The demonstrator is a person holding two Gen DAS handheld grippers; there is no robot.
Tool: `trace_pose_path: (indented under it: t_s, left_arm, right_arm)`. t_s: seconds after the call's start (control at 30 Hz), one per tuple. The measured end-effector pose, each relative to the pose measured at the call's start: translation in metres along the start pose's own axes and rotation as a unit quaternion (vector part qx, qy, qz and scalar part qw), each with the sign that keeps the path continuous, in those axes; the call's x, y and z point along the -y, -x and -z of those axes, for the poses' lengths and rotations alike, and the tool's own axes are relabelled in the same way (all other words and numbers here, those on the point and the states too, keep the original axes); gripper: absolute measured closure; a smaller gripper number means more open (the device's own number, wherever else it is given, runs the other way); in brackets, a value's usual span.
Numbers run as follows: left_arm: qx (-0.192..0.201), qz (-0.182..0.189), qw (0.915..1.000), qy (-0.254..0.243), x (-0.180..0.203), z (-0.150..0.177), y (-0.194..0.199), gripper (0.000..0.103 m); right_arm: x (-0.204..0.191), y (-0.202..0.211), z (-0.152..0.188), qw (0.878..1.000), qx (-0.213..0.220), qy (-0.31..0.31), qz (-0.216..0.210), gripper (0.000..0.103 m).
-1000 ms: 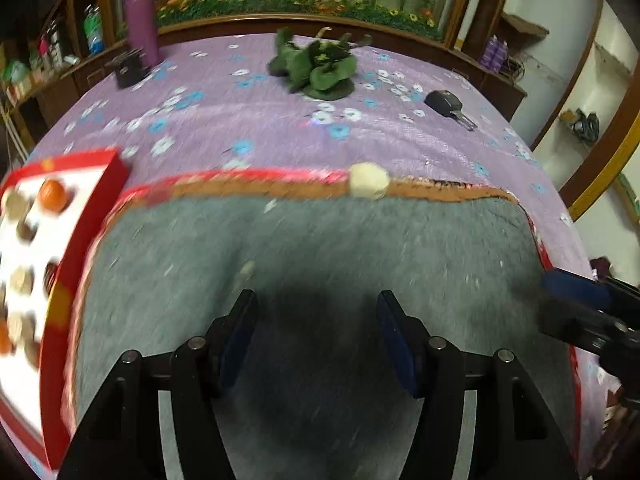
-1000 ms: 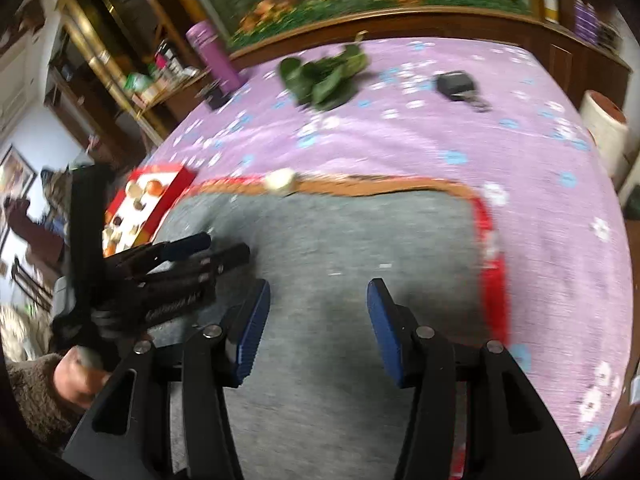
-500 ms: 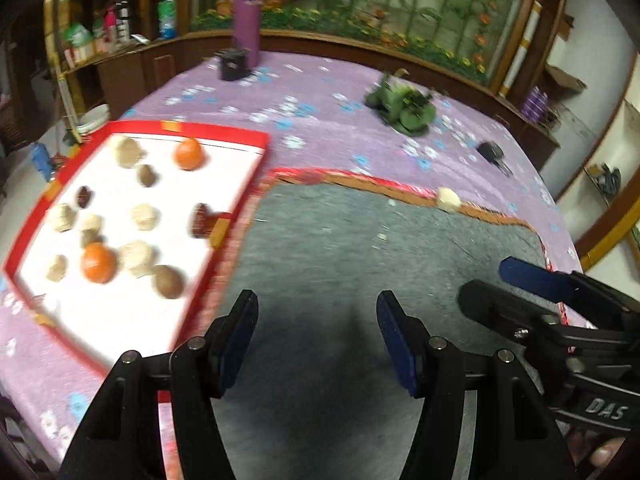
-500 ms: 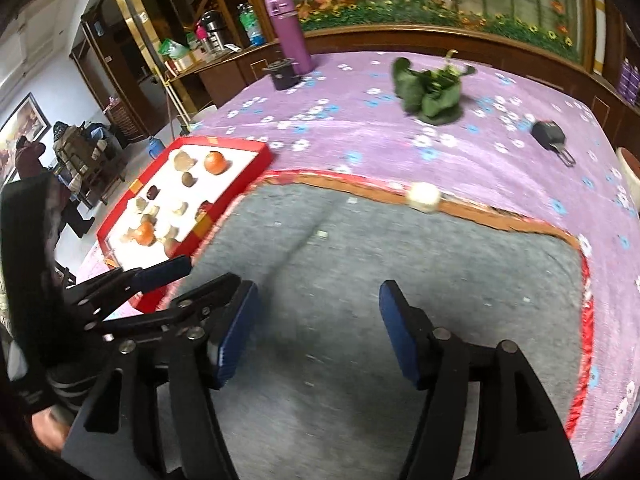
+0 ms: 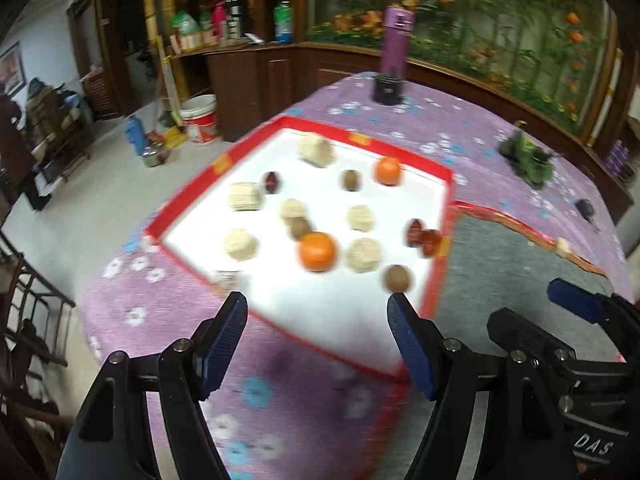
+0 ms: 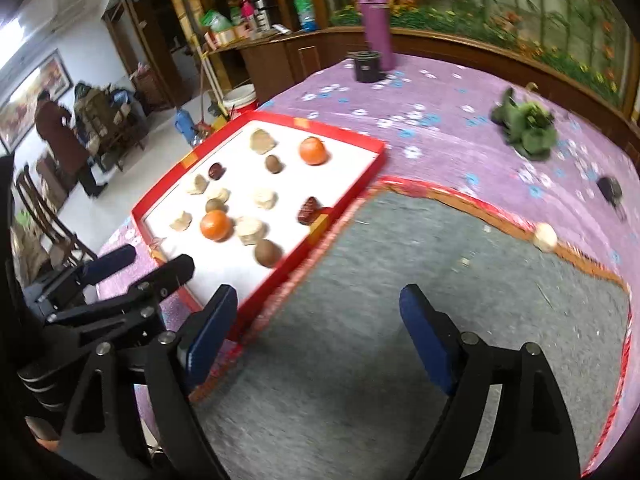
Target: Organize fruits
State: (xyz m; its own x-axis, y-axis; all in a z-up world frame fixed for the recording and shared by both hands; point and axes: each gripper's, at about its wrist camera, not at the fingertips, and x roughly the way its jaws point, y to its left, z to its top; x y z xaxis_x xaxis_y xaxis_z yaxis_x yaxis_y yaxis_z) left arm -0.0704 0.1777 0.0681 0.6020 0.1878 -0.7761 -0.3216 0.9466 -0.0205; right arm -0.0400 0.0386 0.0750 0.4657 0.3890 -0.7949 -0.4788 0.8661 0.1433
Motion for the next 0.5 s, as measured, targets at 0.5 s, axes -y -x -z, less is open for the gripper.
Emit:
trace_pose_path:
  t_s: [0.5]
  left_arm:
    - [0.098,-0.022,0.9950,0.004,-0.035,-0.017,0.033,0.001]
  right_arm:
    - [-0.021,-0.011,-0.011,0.999,-0.007,0.040,0.004,0.018]
